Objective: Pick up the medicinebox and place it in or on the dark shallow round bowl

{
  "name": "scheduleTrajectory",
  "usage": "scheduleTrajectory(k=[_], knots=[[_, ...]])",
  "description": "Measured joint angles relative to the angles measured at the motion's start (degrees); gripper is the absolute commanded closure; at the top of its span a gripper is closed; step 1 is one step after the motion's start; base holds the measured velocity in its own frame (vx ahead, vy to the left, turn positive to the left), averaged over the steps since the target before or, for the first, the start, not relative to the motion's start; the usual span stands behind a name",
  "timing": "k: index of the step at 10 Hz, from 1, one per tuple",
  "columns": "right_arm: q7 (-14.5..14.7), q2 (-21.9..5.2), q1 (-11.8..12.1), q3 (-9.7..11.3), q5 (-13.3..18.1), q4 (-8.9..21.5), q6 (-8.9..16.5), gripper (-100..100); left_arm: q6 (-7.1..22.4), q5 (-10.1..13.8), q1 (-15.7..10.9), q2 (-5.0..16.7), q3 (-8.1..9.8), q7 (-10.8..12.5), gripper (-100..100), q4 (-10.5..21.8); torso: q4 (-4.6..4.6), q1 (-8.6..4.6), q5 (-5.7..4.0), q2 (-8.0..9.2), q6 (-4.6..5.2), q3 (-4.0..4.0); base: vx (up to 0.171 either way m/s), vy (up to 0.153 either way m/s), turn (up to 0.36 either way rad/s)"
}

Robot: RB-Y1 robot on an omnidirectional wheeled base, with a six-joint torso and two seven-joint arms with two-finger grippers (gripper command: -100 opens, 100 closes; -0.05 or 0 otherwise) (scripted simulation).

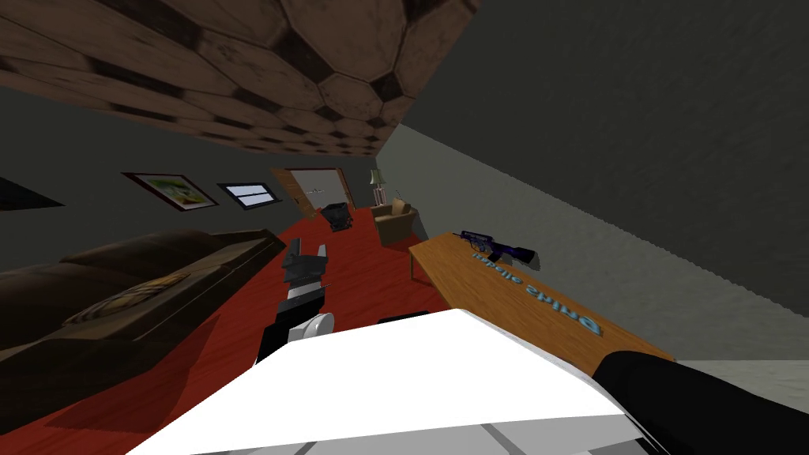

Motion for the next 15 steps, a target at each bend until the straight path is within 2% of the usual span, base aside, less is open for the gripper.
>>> scheduleTrajectory(k=[3, 4, 5, 6, 10, 11, 12, 13, 15], knots=[[3.0, -2.7, 0.2, -2.6, -2.4, 0.0, -2.9, 100, 0.0, 0.0, 0.0, 0.0, 0.0, 0.0, 0, 0.0, -0.05, 0.15, 0.1, -0.17, -0.18, -0.11, 0.038, -0.016, 0.059], [4.4, -3.6, 0.9, -4.0, -3.5, -0.3, -3.7, 100, 0.0, 0.0, 0.0, 0.0, 0.0, 0.0, 0, 0.0, -0.06, 0.18, 0.16, -0.2, -0.21, -0.13, 0.045, -0.011, 0.062], [5.1, -4.5, 0.1, -4.4, -4.0, 0.8, -5.3, 100, 0.0, 0.0, 0.0, 0.0, 0.0, 0.0, 0, 0.0, -0.06, 0.21, 0.18, -0.22, -0.27, -0.13, 0.023, -0.008, 0.037], [5.2, -4.7, -0.2, -4.5, -4.0, 1.0, -5.7, -100, 0.0, 0.0, 0.0, 0.0, 0.0, 0.0, 0, 0.0, -0.06, 0.28, 0.17, -0.09, -0.12, -0.08, 0.007, -0.004, 0.004], [5.2, -4.7, -0.2, -4.5, -4.0, 1.0, -5.6, -100, 0.0, 0.0, 0.0, 0.0, 0.0, 0.0, 0, 0.0, -0.01, 0.34, 0.19, 0.11, -0.1, 0.04, 0.0, 0.0, 0.0], [5.2, -4.7, -0.2, -4.5, -4.0, 1.0, -5.6, 0, 0.0, 0.0, 0.0, 0.0, 0.0, 0.0, 0, 0.0, -0.01, 0.34, 0.19, 0.11, -0.1, 0.05, 0.0, 0.0, 0.0], [5.2, -4.7, -0.2, -4.5, -4.0, 1.0, -5.6, -100, 0.0, 0.0, 0.0, 0.0, 0.0, 0.0, 0, 0.0, -0.01, 0.34, 0.19, 0.11, -0.1, 0.05, -0.026, -0.003, -0.08], [4.8, -5.6, -0.7, -4.5, -4.1, 1.7, -6.7, -100, 0.0, 0.0, 0.0, 0.0, 0.0, 0.0, 0, 0.0, 0.0, 0.34, 0.19, 0.18, -0.09, 0.08, -0.043, -0.001, -0.069], [5.1, -8.1, 1.4, -6.4, -5.9, 1.1, -8.5, -100, 0.0, 0.0, 0.0, 0.0, 0.0, 0.0, 0, 0.0, 0.03, 0.36, 0.2, 0.28, -0.09, 0.14, -0.047, 0.001, -0.067]])
